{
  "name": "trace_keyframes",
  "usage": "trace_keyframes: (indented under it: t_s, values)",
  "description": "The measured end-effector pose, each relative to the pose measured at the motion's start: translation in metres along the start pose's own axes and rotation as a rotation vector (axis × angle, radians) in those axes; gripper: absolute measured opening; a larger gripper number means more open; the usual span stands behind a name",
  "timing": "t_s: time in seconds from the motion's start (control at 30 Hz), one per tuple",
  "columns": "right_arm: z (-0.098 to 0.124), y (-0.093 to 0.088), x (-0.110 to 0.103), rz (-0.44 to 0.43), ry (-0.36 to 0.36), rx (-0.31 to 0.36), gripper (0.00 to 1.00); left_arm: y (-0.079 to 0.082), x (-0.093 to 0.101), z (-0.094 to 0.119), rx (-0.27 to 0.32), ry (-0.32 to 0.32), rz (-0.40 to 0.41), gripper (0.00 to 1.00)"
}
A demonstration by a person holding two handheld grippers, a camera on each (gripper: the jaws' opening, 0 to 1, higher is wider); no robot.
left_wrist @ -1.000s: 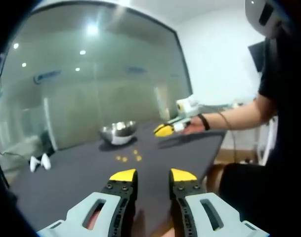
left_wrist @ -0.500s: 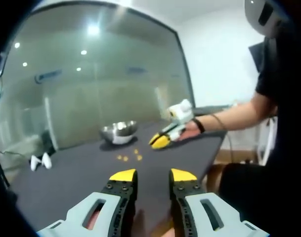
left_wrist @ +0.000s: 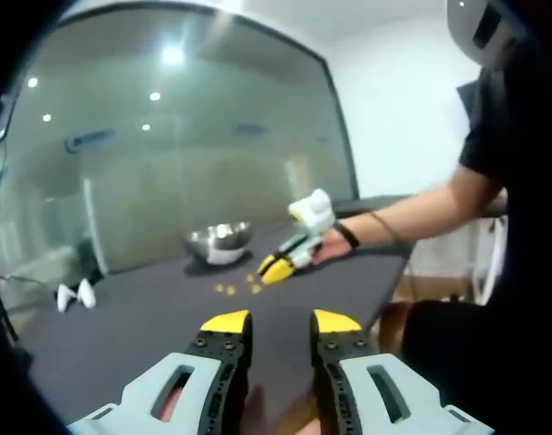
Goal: Pick up the QQ candy scattered on the table and place it into the stainless steel bowl on the table
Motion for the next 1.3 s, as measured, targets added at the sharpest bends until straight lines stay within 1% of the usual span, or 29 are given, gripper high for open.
trace_keyframes:
  t_s: [0.07, 0.17, 0.27, 0.33, 0.47, 0.6, 0.63, 0.67, 0.97, 1.0, 1.03, 1.1, 1.13, 1.2, 1.23, 1.27, 1.3]
  values:
    - [-0.004, 0.001, 0.000, -0.012, 0.002, 0.000, 0.22, 0.000, -0.001, 0.001, 0.000, 0.003, -0.001, 0.27]
    - [-0.010, 0.004, 0.000, -0.003, 0.008, -0.003, 0.22, 0.001, -0.005, 0.003, 0.005, 0.030, 0.007, 0.27]
    - [-0.016, 0.006, 0.000, 0.002, 0.016, -0.007, 0.22, 0.001, -0.005, 0.004, 0.010, 0.033, 0.008, 0.27]
    - [-0.020, 0.007, 0.000, 0.001, 0.020, -0.007, 0.22, -0.002, -0.004, 0.004, -0.007, 0.031, -0.010, 0.27]
    - [-0.028, 0.010, 0.000, 0.003, 0.025, -0.009, 0.21, -0.004, -0.004, 0.004, -0.018, 0.033, -0.017, 0.27]
    - [-0.030, 0.011, 0.000, 0.013, 0.023, -0.006, 0.18, -0.004, -0.005, 0.004, -0.020, 0.038, -0.021, 0.27]
    - [-0.030, 0.011, 0.001, 0.021, 0.019, -0.005, 0.15, -0.004, -0.006, 0.004, -0.021, 0.039, -0.022, 0.27]
    - [-0.031, 0.011, 0.002, 0.032, 0.018, -0.001, 0.09, -0.005, -0.007, 0.005, -0.022, 0.040, -0.021, 0.27]
    - [-0.030, 0.011, 0.002, 0.008, 0.008, 0.008, 0.09, -0.007, -0.011, 0.006, -0.026, 0.058, -0.022, 0.27]
    - [-0.029, 0.011, 0.003, -0.001, -0.004, 0.005, 0.09, -0.007, -0.011, 0.006, -0.026, 0.058, -0.020, 0.27]
    - [-0.026, 0.013, 0.006, -0.037, -0.041, 0.000, 0.09, -0.006, -0.011, 0.006, -0.026, 0.056, -0.020, 0.27]
    - [-0.017, 0.031, 0.012, -0.020, -0.105, 0.065, 0.09, -0.005, -0.011, 0.006, -0.023, 0.059, -0.024, 0.27]
    - [-0.010, 0.039, 0.015, -0.012, -0.142, 0.088, 0.09, -0.005, -0.011, 0.007, -0.020, 0.058, -0.019, 0.27]
    - [0.004, 0.053, 0.029, 0.012, -0.268, 0.126, 0.09, -0.005, -0.011, 0.008, -0.021, 0.061, -0.019, 0.27]
    - [0.010, 0.058, 0.033, 0.006, -0.305, 0.134, 0.09, -0.006, -0.012, 0.008, -0.024, 0.062, -0.018, 0.27]
    - [0.014, 0.061, 0.036, -0.009, -0.324, 0.143, 0.09, -0.007, -0.012, 0.008, -0.025, 0.063, -0.017, 0.27]
    - [0.021, 0.067, 0.040, -0.043, -0.348, 0.173, 0.09, -0.007, -0.013, 0.008, -0.026, 0.064, -0.017, 0.27]
Point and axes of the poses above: the point that each gripper's makers call its tool centre point, and the gripper's own axes: z roughly backward along the fingers, x roughly to its right, y roughly out of its top, the point moved 3 cm from there along z, roughly backward along the fingers, and after that the axes turned 4 degrees about z, right-handed, at the moved point
